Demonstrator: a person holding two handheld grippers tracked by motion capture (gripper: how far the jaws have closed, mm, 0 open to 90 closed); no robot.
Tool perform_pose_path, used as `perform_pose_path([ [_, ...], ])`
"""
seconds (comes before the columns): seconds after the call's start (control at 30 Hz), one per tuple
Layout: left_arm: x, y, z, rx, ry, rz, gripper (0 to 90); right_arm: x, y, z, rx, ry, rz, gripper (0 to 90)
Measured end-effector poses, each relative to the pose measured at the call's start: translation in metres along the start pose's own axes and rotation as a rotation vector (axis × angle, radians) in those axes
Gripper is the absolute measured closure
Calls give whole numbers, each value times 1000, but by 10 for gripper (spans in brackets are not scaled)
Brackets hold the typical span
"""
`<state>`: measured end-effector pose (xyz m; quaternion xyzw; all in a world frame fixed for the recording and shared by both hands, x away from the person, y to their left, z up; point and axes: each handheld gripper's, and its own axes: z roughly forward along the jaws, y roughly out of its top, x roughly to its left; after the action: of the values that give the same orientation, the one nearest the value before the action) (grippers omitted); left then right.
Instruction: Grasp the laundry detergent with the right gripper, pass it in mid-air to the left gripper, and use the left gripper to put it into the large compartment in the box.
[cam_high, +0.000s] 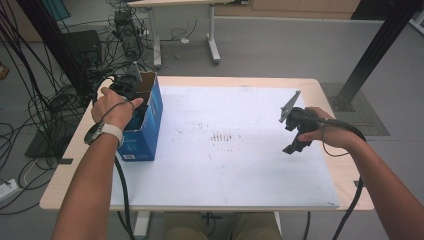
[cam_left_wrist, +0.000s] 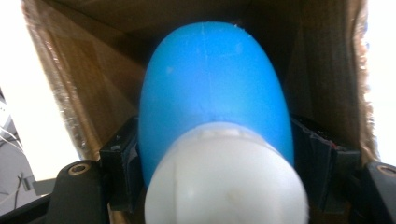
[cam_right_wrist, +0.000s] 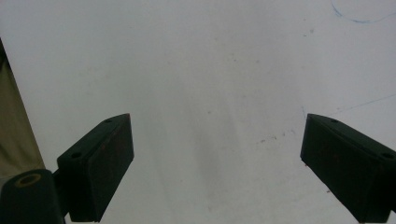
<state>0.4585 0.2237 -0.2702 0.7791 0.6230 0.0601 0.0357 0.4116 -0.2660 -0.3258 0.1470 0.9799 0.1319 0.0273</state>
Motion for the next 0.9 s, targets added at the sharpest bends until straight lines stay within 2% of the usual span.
perform_pose_path([
  [0.17,2,-2,-10,-32,10,9,236,0,1,0,5,0,-3,95],
  [0.23,3,-2,-14,-30,-14,3,230,0,2,0,7,0,-4,95],
  [0.3,4,-2,-18,-33,-12,0,158,1,2,-1,6,-3,-5,95],
  [0.33,3,-1,-22,-35,4,4,158,1,2,-2,5,-3,-6,95],
  [0.37,3,0,-28,-38,12,11,111,2,3,-3,7,-5,-10,95],
  [0.4,3,0,-28,-38,12,11,112,2,3,-3,7,-5,-10,95],
  [0.6,0,1,-48,-69,20,45,111,3,3,-6,3,-12,-12,95],
  [0.8,-7,2,-67,-103,-16,90,98,2,2,-8,0,-15,-7,96],
  [0.9,-13,0,-80,-145,-17,131,94,1,1,-8,0,-18,-4,95],
])
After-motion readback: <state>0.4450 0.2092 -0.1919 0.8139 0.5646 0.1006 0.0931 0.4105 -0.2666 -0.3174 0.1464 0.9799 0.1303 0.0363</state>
